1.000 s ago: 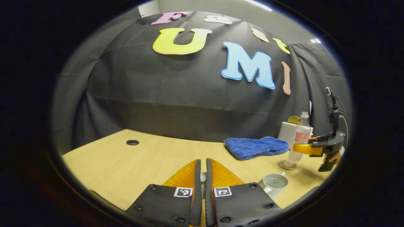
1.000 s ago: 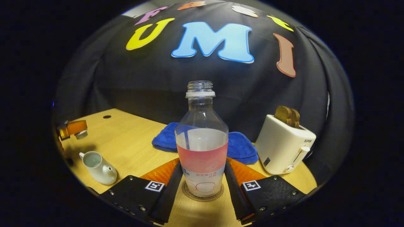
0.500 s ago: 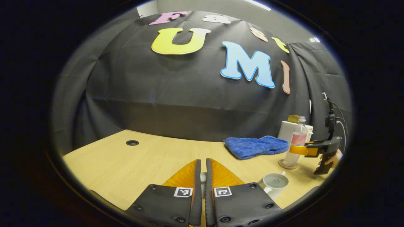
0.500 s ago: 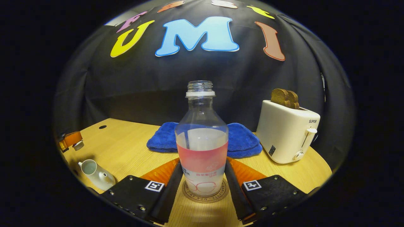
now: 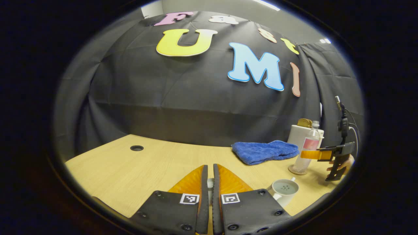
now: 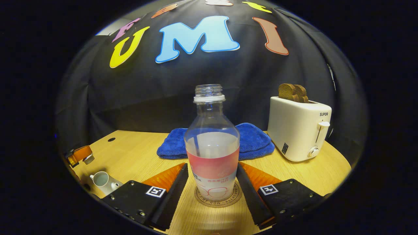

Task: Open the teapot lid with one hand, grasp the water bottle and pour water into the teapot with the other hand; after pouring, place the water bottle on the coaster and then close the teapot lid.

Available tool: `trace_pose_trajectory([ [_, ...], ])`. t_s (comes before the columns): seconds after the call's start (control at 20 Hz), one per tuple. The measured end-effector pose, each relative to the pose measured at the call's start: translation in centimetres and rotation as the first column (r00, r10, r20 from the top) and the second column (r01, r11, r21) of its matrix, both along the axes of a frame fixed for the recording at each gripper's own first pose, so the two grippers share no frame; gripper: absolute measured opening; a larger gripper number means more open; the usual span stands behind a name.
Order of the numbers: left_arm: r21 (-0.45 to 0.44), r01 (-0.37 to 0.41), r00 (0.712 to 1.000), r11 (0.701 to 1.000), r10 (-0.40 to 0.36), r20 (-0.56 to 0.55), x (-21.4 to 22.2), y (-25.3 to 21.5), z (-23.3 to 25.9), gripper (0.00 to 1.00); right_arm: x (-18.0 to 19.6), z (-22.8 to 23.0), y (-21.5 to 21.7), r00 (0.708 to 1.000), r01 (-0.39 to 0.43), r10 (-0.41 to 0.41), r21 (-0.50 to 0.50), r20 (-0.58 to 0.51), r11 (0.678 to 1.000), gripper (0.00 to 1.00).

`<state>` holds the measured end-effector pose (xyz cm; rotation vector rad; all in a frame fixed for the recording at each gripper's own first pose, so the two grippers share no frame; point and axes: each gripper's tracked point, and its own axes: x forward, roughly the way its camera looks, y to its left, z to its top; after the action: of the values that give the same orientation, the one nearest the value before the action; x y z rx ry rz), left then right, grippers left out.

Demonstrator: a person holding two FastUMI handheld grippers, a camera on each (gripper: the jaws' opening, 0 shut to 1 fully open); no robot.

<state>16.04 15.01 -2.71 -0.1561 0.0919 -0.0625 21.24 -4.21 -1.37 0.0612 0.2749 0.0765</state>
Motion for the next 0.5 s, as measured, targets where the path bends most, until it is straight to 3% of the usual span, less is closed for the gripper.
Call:
trace_pose_trajectory([
  [0.5,0.014,0.021,0.999,1.000,-0.021,0.037,-0.3,-1.9,0.7,0.12,-6.5,0.5,1.1,0.995,0.039,-0.034,-0.052,0.095,0.998,0.89],
])
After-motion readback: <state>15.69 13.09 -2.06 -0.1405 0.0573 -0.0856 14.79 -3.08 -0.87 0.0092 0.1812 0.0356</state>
